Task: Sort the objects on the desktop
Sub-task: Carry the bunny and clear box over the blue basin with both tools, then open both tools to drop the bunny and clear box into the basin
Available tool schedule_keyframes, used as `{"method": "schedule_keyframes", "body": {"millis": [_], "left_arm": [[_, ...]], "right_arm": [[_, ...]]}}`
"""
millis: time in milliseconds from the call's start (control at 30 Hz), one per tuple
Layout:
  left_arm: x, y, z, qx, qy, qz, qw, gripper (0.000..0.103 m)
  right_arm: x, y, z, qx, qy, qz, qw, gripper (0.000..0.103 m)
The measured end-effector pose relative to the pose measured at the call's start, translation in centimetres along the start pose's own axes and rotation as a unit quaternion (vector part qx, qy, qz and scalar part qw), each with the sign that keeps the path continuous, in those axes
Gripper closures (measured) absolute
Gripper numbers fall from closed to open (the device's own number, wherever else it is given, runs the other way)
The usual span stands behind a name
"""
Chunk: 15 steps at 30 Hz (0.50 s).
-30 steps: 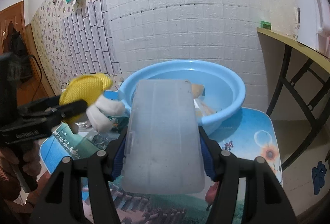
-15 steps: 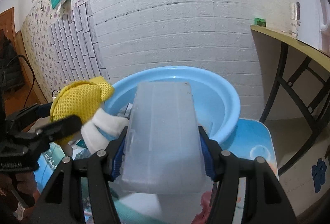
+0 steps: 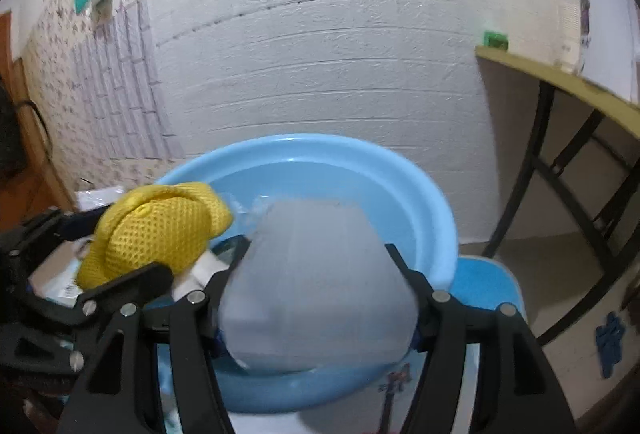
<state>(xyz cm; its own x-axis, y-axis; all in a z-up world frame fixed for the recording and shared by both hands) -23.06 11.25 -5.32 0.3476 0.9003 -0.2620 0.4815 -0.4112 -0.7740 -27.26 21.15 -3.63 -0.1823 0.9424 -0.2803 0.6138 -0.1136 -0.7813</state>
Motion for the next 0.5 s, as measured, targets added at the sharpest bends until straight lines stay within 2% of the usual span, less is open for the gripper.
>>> {"method": "schedule_keyframes", "body": {"millis": [33,133,500], "left_arm": [[0.0,0.0,0.0,0.0,-0.003,0.001,1.0,0.016],[0.1,0.1,-0.1,-0.001,-0.005,0.004,1.0,0.014],[-0.1,0.9,-1.9,-0.009,0.01,-0.007,0.9999,0.014]], "right_arm": [[-0.1,0.0,0.0,0.001,-0.005,-0.001,1.0,0.031],[-0.3,0.2,-0.2,0.002,-0.011,-0.004,1.0,0.03],[-0.8,1.7,-2.5,-0.006,0.002,-0.013,1.0,0.029]]}}
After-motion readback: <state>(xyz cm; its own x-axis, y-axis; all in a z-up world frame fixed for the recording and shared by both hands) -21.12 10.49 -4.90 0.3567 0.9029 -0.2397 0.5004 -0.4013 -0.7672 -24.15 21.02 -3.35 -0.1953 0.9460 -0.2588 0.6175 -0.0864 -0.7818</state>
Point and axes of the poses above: each gripper's, at about its wrist camera, not at the fingertips, and z roughly the way its jaws point, x to its right, y to its underside, the point moved 9 cm from there along z, roughly the way its jaws point, and after that the axes turned 15 degrees about z, right-handed, at the moved point
